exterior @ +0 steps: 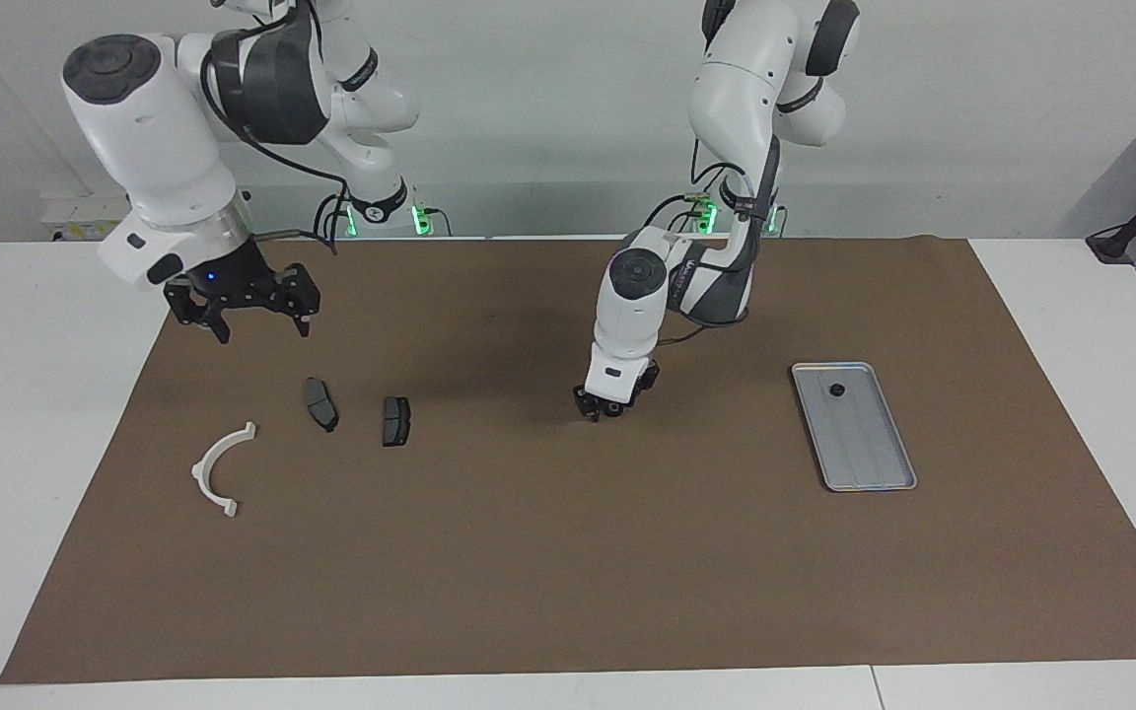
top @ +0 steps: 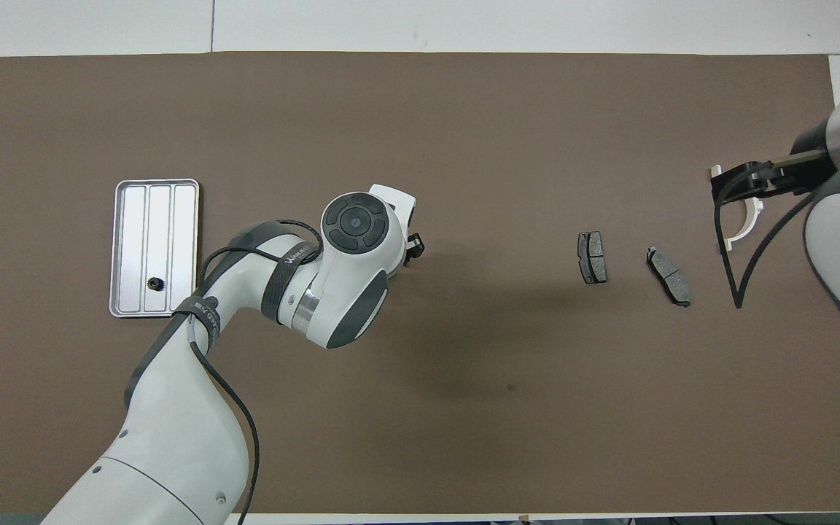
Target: Pick bearing gear from pile to tray
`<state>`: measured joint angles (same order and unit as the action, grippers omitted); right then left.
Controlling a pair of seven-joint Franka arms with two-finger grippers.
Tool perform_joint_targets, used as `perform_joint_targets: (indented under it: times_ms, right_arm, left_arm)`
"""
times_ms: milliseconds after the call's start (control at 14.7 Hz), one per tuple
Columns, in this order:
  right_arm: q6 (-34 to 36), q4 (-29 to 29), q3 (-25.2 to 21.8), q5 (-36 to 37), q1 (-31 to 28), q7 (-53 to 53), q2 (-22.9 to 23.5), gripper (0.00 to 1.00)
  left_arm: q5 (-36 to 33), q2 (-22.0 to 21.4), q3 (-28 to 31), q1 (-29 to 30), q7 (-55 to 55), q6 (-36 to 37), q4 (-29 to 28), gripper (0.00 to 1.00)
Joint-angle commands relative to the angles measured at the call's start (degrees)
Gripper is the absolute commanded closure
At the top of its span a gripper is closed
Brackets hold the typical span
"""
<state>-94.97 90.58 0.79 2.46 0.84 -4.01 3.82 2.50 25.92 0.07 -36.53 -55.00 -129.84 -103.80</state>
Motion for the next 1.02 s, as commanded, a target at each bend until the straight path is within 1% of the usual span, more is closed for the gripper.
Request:
perform_joint_targets:
  times_ms: [0,68,136,273,341,477,545,955]
  right_arm:
    - [2.14,2.40,-1.50,-1.41,1.36,-1.35,-4.69,0.00]
    - [2.94,2.58,-1.50,-1.41,1.27,-1.35,-5.66,0.00]
    - [4.16,2.41,-1.50,-1.41,1.18,-1.26,-6.02,0.00]
    - [7.93,2.32,-1.50,-1.67,0.92,-1.26,-7.42,0.00]
    - [9.17,2.06,-1.58,-1.67,0.74,-1.26,-7.43,0.00]
    - [9.97,2.40,-1.67,-1.59,0.83,-1.17,-7.95,0.00]
    - [11.11,2.41,-1.67,-1.59,1.00,-1.17,-7.95,0.00]
    - [11.29,2.23,-1.67,-1.67,0.92,-0.73,-7.25,0.00]
  left_arm:
    - [-1.00,-1.31,0.99,-1.08,-1.34,-1.20,-1.93,0.66]
    - [-1.00,-1.31,0.99,-1.08,-1.34,-0.51,-1.75,0.91]
    - [-1.00,-1.31,1.08,-1.08,-1.34,0.81,-1.32,0.98]
    - [-1.87,-1.40,2.21,-0.13,-0.64,7.99,3.58,0.98]
    - [-2.40,-2.62,2.31,1.62,0.84,9.50,3.69,0.98]
    - [-2.41,-6.22,2.31,7.15,9.25,9.70,1.33,0.98]
    - [-2.41,-6.93,2.22,10.66,13.91,9.87,1.32,0.98]
    - [-2.41,-6.67,2.40,26.75,40.99,8.38,1.41,0.98]
